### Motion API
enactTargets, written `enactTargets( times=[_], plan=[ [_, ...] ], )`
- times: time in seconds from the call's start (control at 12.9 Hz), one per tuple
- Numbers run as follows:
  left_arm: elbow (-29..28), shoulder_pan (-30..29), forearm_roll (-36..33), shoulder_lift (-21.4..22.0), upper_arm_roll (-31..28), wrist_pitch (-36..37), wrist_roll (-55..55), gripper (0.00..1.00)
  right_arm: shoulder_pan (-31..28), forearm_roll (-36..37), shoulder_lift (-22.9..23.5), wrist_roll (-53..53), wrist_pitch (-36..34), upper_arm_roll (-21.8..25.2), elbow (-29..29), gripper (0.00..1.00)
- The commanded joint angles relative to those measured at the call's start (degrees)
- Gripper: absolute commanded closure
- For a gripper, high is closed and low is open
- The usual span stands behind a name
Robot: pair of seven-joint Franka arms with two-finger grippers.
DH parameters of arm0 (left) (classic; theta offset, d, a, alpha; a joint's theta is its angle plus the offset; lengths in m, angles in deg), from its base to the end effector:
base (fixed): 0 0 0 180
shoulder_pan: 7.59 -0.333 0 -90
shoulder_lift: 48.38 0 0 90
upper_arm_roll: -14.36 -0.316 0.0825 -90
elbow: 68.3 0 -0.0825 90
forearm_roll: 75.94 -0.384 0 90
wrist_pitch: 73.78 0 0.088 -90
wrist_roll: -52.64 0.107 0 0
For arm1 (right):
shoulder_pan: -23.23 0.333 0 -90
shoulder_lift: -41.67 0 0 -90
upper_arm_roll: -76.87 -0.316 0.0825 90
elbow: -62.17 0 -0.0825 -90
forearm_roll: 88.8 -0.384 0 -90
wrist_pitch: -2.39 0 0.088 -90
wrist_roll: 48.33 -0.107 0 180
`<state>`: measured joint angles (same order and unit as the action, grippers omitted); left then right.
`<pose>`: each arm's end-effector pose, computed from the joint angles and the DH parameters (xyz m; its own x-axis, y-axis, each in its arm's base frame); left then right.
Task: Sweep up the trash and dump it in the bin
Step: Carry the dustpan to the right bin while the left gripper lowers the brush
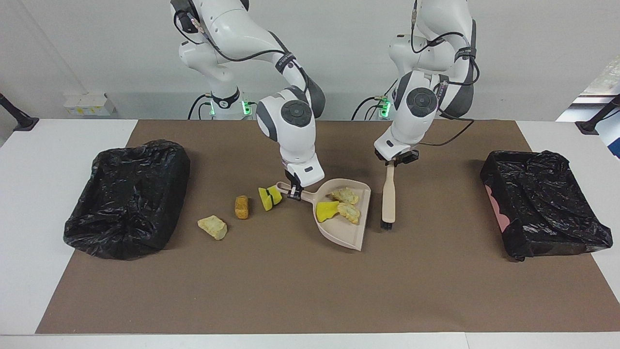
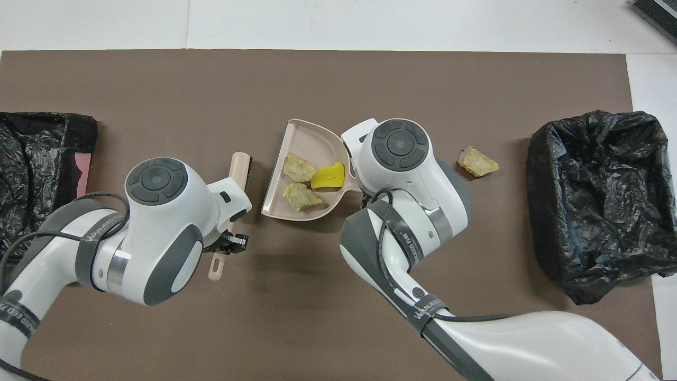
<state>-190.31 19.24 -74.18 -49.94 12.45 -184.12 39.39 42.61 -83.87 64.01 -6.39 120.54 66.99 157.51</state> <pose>0.4687 -0.2202 0.3788 0.9567 -0.1802 -0.2285 -0.1916 -0.9811 -0.0285 0.5867 0.3099 0.3856 0.2967 0.9550 0.0033 0.9548 -0.2967 0.0180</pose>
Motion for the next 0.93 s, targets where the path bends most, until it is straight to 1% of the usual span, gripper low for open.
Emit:
enactTargets(
  times=[0.0,0.16,0.23,0.47,0.7,0.85],
  plan=[
    [-6.3,3.5,1.6,5.1,0.0,-1.9,-7.7,1.0,-3.3,-1.5,-1.8,4.5,-3.3,-0.5,-1.7,1.0],
    [-9.6,7.0,4.0,7.4,0.0,-2.5,-12.8,1.0,-6.4,-1.7,-2.6,9.4,-6.3,-0.6,-3.1,1.0],
    [-11.6,9.2,4.2,8.9,0.0,-3.3,-15.3,1.0,-8.1,-1.7,-3.3,12.1,-7.7,-0.6,-3.5,1.0],
    [-18.6,16.3,5.2,13.8,0.0,-9.7,-22.7,1.0,-13.3,-2.4,-5.0,20.7,-11.4,-0.5,-3.8,1.0],
    [-22.1,21.8,5.8,16.0,0.0,-10.8,-29.7,1.0,-18.8,-2.4,-5.7,29.6,-15.2,-0.4,-5.5,1.0],
    [-24.6,25.2,5.8,18.7,0.0,-10.9,-33.5,1.0,-23.1,-1.9,-5.9,34.8,-17.3,-0.3,-6.7,1.0]
  ],
)
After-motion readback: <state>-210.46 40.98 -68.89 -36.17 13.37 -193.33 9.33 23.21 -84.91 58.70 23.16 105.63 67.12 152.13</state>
